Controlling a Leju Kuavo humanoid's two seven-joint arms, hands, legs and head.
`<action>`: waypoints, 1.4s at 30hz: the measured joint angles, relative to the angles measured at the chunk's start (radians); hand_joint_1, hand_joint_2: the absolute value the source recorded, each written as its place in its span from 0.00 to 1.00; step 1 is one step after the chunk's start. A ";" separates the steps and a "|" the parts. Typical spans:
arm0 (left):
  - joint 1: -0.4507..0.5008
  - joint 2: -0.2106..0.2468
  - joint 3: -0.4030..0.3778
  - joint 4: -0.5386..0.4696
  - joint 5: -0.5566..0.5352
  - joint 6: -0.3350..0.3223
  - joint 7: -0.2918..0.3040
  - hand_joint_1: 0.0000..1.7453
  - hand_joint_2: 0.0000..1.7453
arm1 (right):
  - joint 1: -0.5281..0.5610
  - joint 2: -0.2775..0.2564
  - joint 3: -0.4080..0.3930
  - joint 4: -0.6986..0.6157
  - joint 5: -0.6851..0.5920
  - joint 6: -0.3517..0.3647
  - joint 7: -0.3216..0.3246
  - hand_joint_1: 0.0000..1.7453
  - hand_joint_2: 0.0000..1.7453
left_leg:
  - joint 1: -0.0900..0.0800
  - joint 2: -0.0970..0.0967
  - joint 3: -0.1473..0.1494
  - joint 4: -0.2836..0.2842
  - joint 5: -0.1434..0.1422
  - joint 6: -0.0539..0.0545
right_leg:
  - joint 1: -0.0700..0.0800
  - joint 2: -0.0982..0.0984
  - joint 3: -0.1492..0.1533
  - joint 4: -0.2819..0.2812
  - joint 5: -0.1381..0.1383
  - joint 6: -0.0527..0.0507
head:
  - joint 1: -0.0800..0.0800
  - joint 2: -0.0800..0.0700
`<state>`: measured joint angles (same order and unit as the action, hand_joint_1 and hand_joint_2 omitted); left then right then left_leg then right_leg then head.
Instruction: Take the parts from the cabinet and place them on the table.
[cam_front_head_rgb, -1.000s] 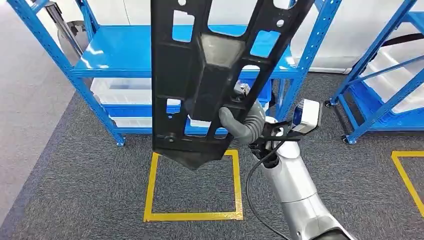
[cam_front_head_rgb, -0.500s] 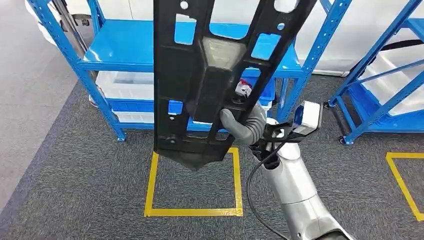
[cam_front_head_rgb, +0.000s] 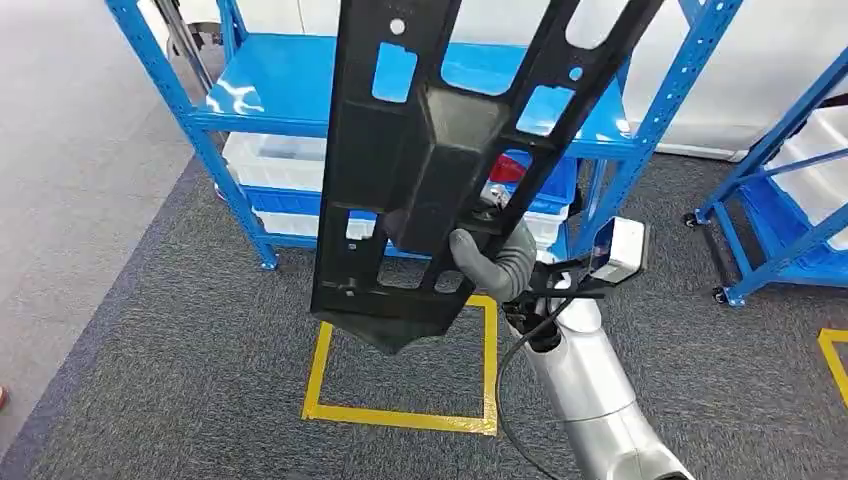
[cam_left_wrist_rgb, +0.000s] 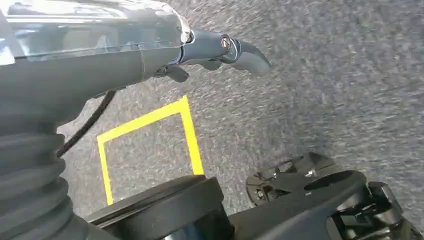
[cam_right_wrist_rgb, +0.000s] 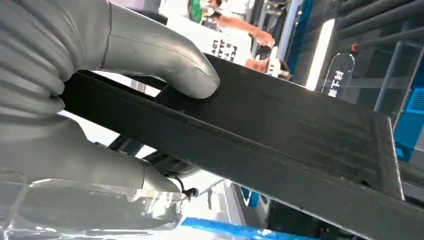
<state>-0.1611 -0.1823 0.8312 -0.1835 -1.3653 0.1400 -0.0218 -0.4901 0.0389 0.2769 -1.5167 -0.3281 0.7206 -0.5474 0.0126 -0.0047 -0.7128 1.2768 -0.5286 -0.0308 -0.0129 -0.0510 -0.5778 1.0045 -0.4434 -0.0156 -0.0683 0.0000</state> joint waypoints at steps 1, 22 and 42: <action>0.002 0.000 0.000 0.000 0.000 0.003 0.002 0.00 1.00 | 0.007 0.000 -0.001 -0.005 -0.003 0.000 -0.001 1.00 1.00 | 0.000 0.006 0.039 -0.074 0.042 0.001 | 0.000 -0.008 0.001 0.002 -0.002 0.002 | 0.000 0.000; 0.013 -0.007 0.002 0.000 -0.004 0.004 0.002 0.00 1.00 | 0.225 0.000 -0.057 -0.198 0.023 0.017 -0.033 1.00 1.00 | 0.000 -0.126 0.100 -0.259 0.109 0.029 | 0.006 0.129 -0.014 0.021 -0.008 0.020 | 0.000 0.000; 0.027 -0.003 0.011 0.000 0.000 0.005 0.001 0.00 1.00 | 0.350 -0.007 -0.100 -0.300 0.090 0.011 -0.037 1.00 1.00 | -0.008 0.001 0.134 -0.277 0.100 0.057 | -0.001 0.038 -0.053 0.168 -0.125 0.049 | 0.000 0.000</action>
<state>-0.1338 -0.1854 0.8427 -0.1835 -1.3649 0.1453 -0.0206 -0.1403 0.0317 0.1774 -1.8166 -0.2377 0.7313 -0.5844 0.0043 -0.0040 -0.5784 0.9996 -0.4283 0.0266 -0.0138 -0.0132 -0.6309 1.1728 -0.5687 0.0331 -0.0679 0.0000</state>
